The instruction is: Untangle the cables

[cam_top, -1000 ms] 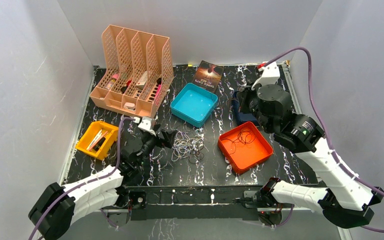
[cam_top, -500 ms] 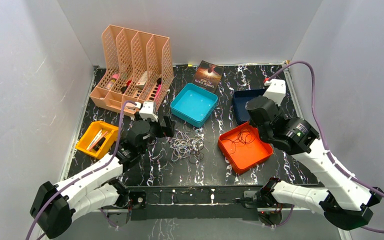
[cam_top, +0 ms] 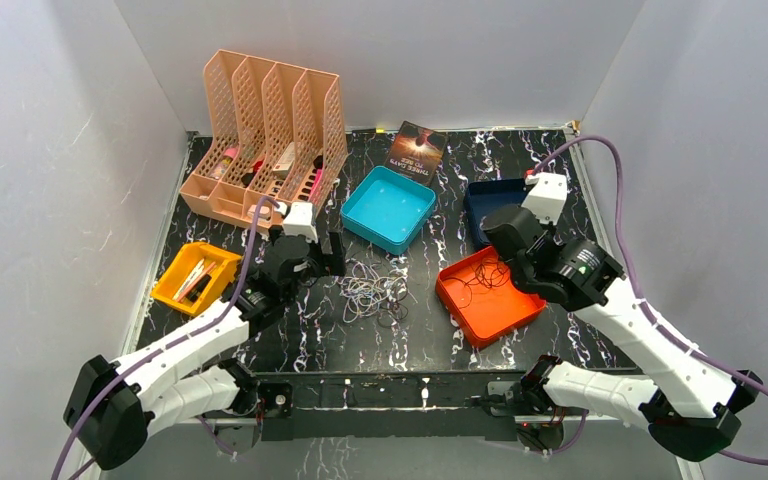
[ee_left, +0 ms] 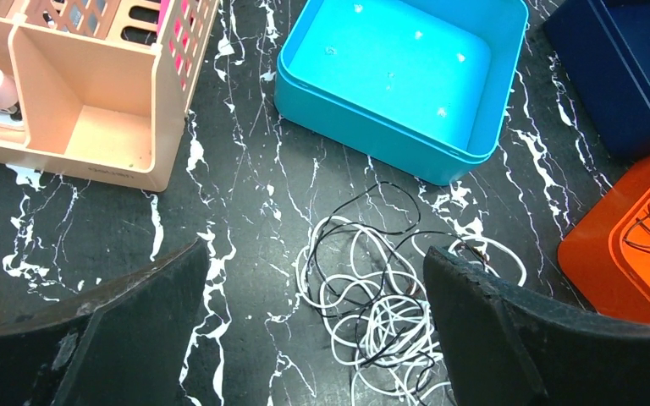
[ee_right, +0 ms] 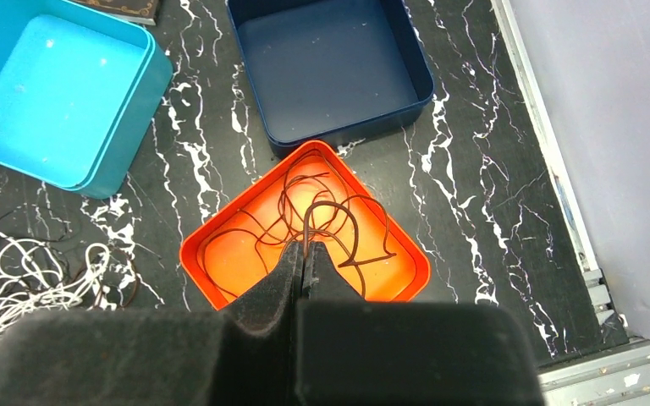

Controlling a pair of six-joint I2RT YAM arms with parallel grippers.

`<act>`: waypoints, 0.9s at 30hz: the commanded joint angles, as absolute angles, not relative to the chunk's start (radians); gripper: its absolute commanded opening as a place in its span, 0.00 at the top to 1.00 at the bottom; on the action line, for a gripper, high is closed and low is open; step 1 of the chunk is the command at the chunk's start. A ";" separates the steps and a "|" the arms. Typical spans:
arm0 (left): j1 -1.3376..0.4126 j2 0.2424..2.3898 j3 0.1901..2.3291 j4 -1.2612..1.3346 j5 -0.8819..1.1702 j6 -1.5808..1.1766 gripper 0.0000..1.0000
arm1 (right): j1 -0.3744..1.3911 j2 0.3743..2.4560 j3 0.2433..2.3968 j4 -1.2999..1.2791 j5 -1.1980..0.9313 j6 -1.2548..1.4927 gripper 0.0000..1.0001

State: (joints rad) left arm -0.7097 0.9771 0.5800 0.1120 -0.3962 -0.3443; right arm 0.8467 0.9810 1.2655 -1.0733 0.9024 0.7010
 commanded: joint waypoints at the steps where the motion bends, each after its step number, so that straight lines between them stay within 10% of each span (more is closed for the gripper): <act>1: -0.706 0.990 0.640 0.074 -0.419 -0.324 0.02 | 0.851 0.973 1.229 -1.048 0.942 0.723 1.00; 27: -0.706 1.021 0.715 0.007 -0.371 -0.261 0.02 | 0.635 1.181 0.897 -0.687 0.494 0.544 0.88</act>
